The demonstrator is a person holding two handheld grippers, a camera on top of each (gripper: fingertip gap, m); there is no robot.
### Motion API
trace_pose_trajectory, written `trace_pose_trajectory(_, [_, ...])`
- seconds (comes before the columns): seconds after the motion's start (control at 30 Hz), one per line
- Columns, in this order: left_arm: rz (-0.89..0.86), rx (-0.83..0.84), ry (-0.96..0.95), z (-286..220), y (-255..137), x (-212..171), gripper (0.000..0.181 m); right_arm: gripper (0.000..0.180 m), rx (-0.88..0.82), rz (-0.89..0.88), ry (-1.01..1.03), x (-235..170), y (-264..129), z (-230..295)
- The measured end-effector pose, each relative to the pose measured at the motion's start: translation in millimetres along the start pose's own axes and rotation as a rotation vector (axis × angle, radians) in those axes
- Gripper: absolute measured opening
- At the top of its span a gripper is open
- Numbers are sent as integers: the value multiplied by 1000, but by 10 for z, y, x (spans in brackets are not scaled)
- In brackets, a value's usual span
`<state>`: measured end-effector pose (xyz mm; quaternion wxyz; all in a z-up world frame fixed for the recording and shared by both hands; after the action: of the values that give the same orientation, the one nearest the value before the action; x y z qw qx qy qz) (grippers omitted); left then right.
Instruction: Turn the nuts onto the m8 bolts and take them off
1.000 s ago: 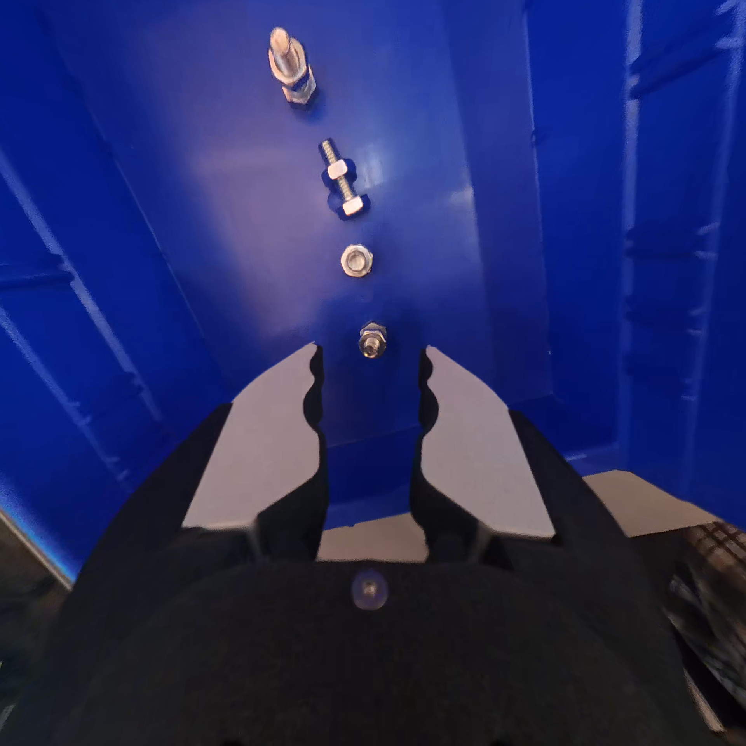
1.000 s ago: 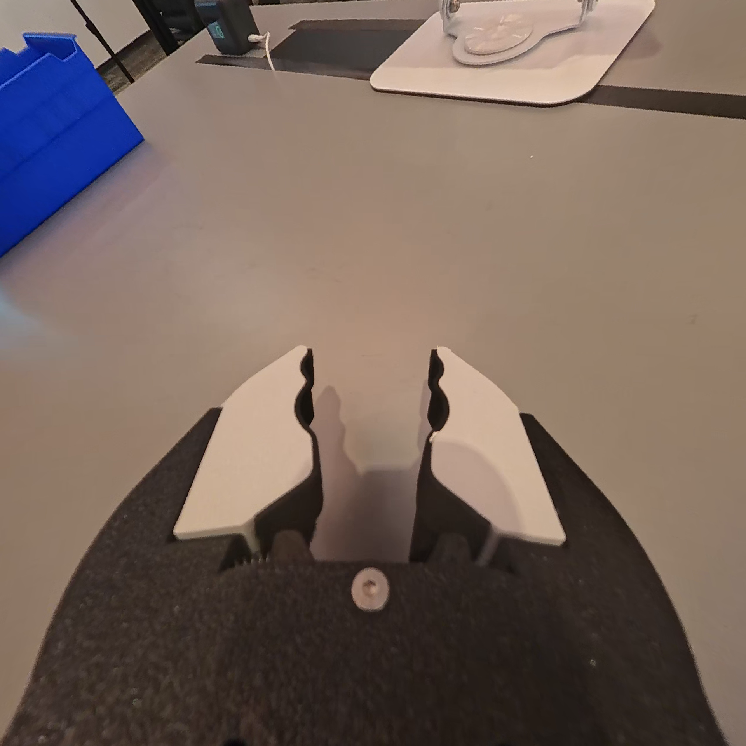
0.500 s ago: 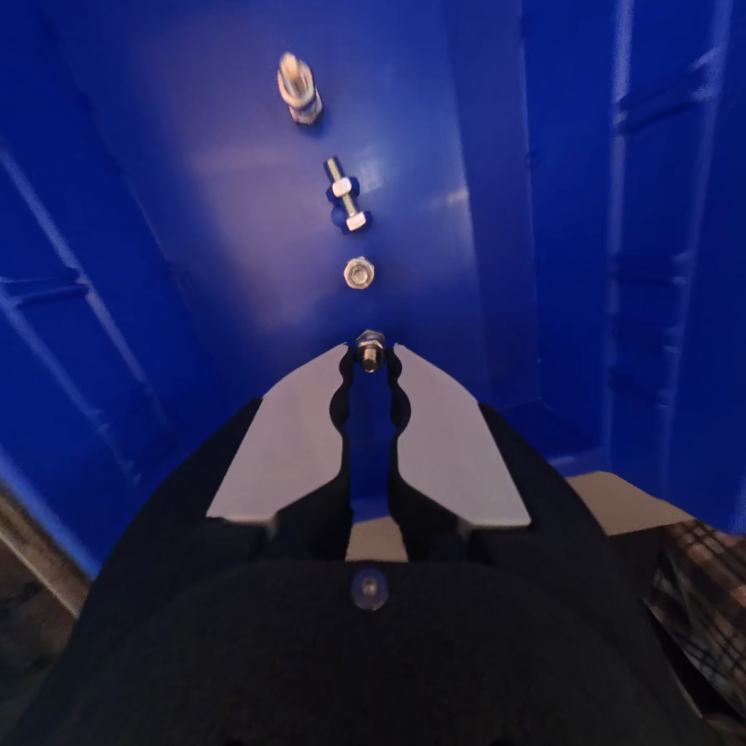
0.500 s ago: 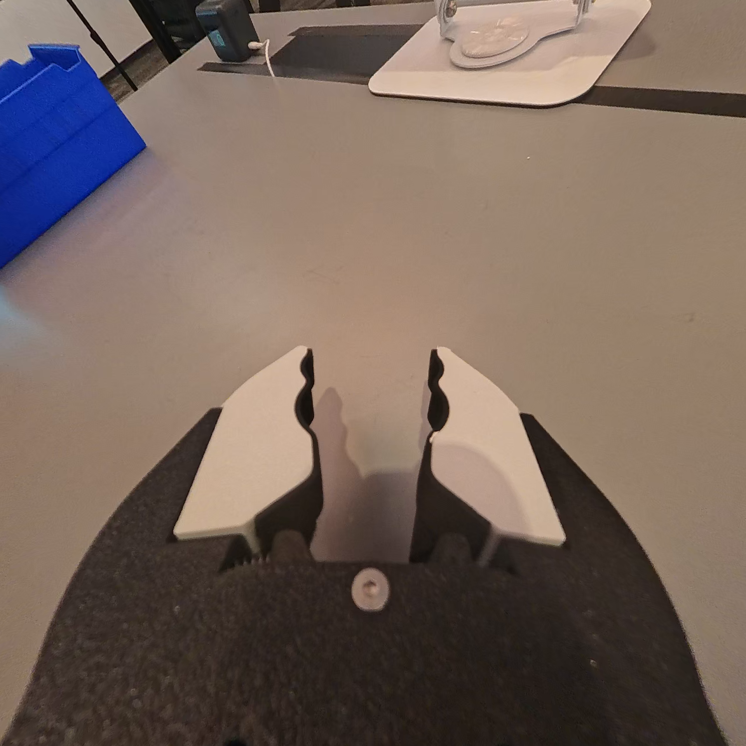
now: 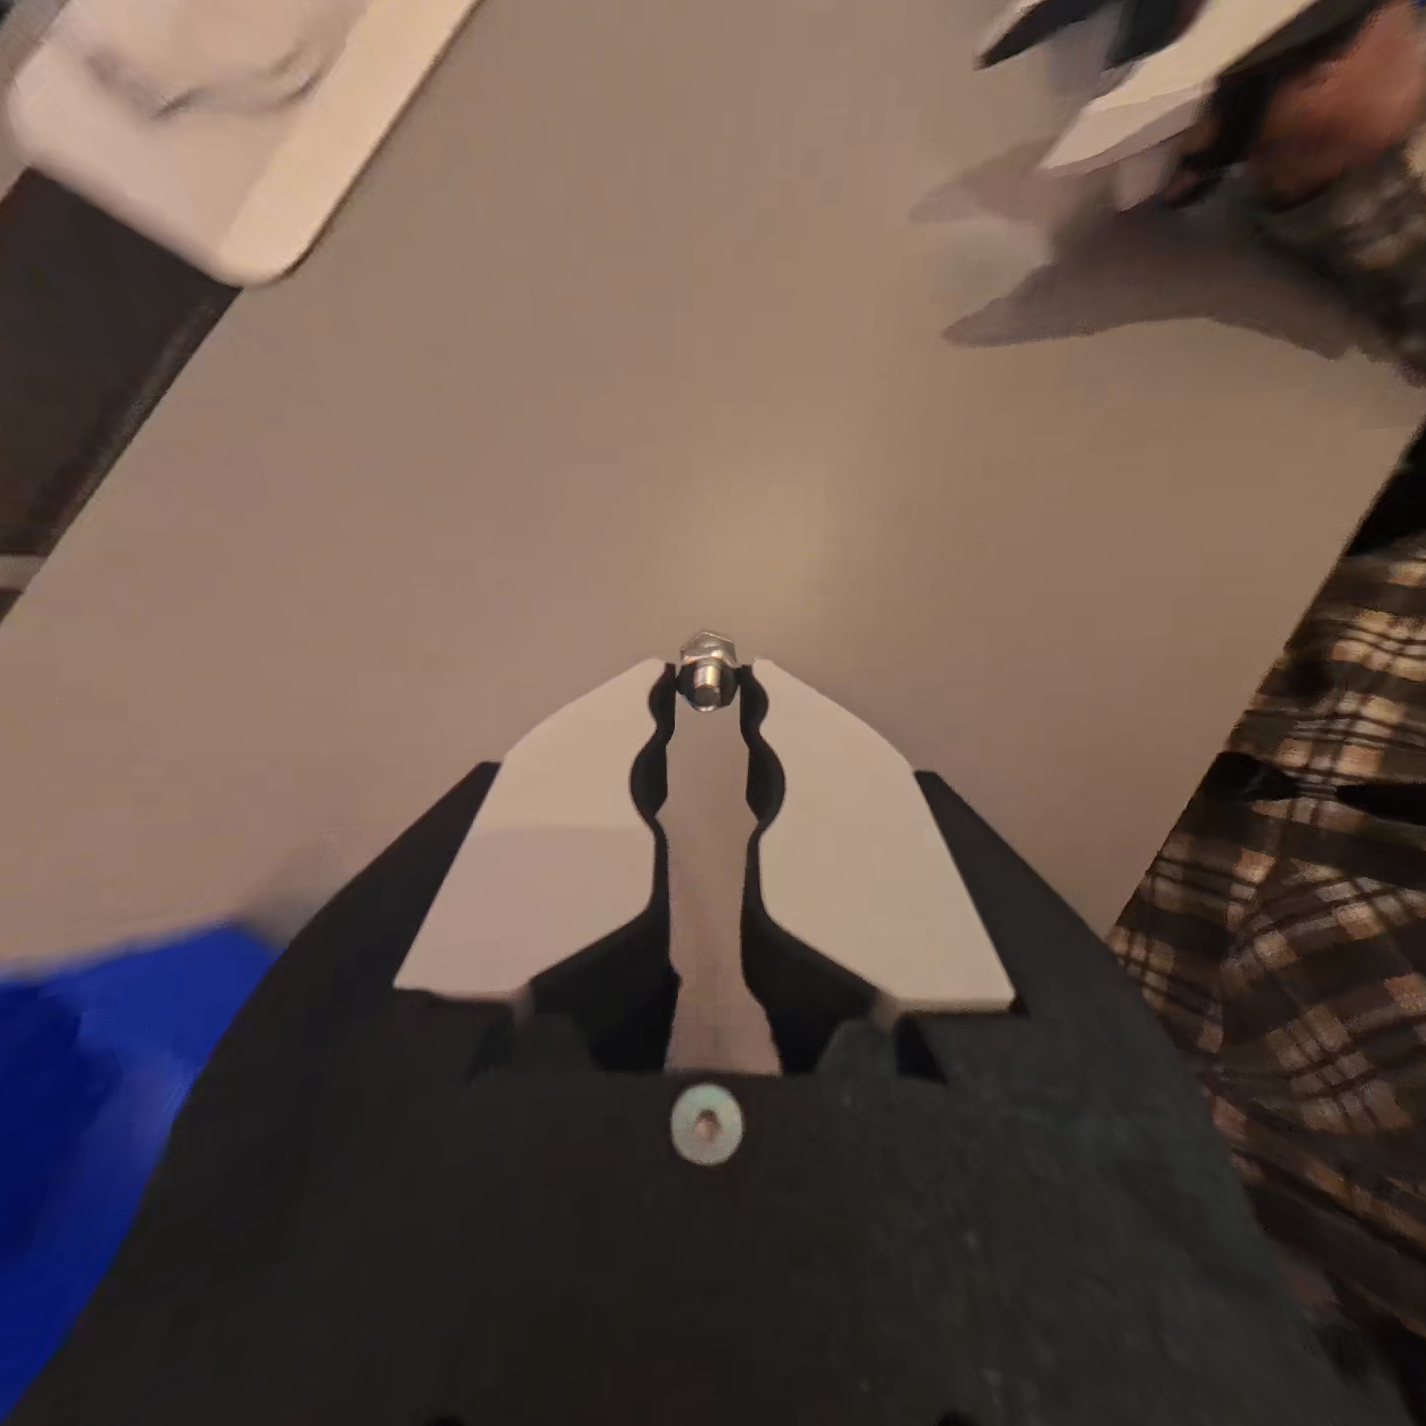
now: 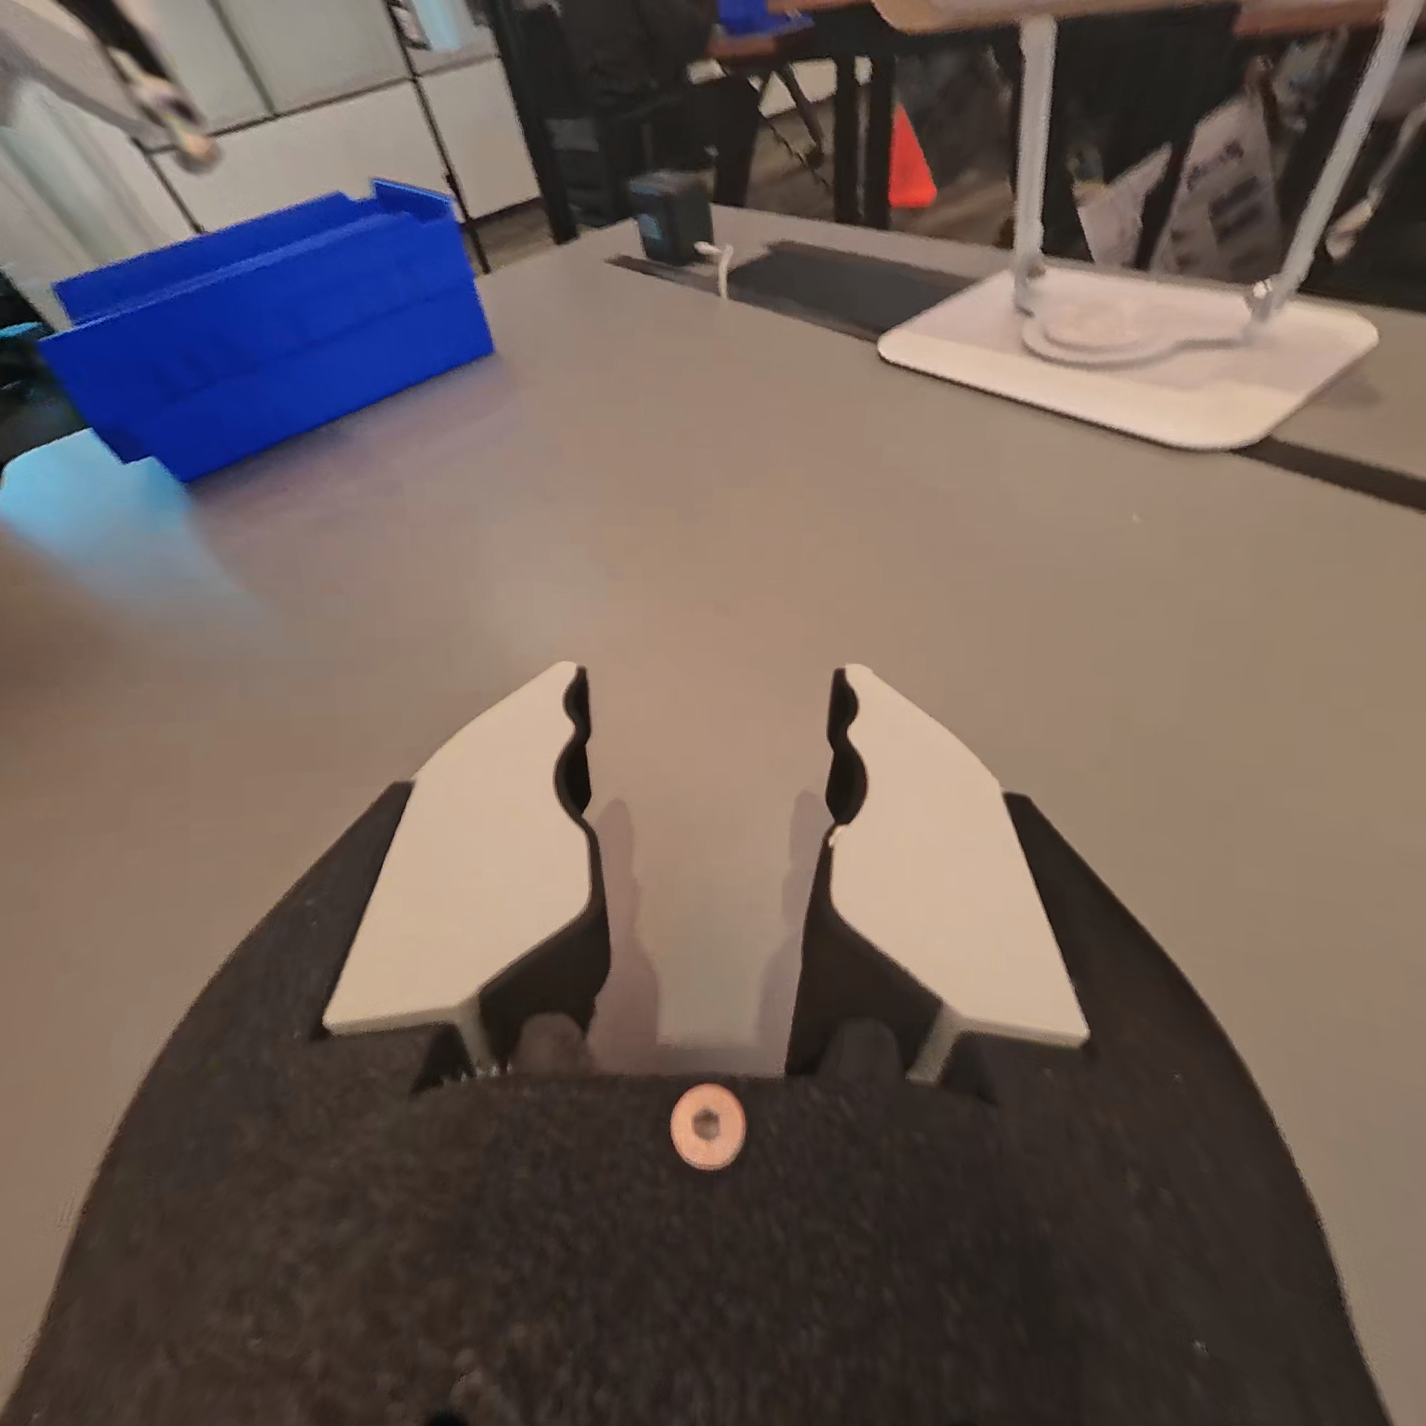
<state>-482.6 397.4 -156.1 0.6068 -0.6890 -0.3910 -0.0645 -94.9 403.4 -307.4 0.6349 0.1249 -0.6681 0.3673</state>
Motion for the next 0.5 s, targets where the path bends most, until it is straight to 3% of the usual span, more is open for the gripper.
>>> trace_pose_trajectory(0.23, [11, -258, 241, -162, 1033, 732, 15, 54, 236, -54, -107, 78, 43, 159])
trace_pose_trajectory(0.5, [66, -359, 278, -143, 1333, 809, 15, 37, 483, 61, -234, 388, 448, 559])
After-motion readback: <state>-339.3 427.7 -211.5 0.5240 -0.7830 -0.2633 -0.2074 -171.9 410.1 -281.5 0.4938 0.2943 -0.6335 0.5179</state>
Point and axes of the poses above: each gripper's, where its closed fingertips meet, y out along the fingers, x out of its top, z = x × y across the jaws, the point moved 10 cm from there along -y, back along the fingers, and after that the axes turned 15 degrees about -x, right-handed, at the moved point
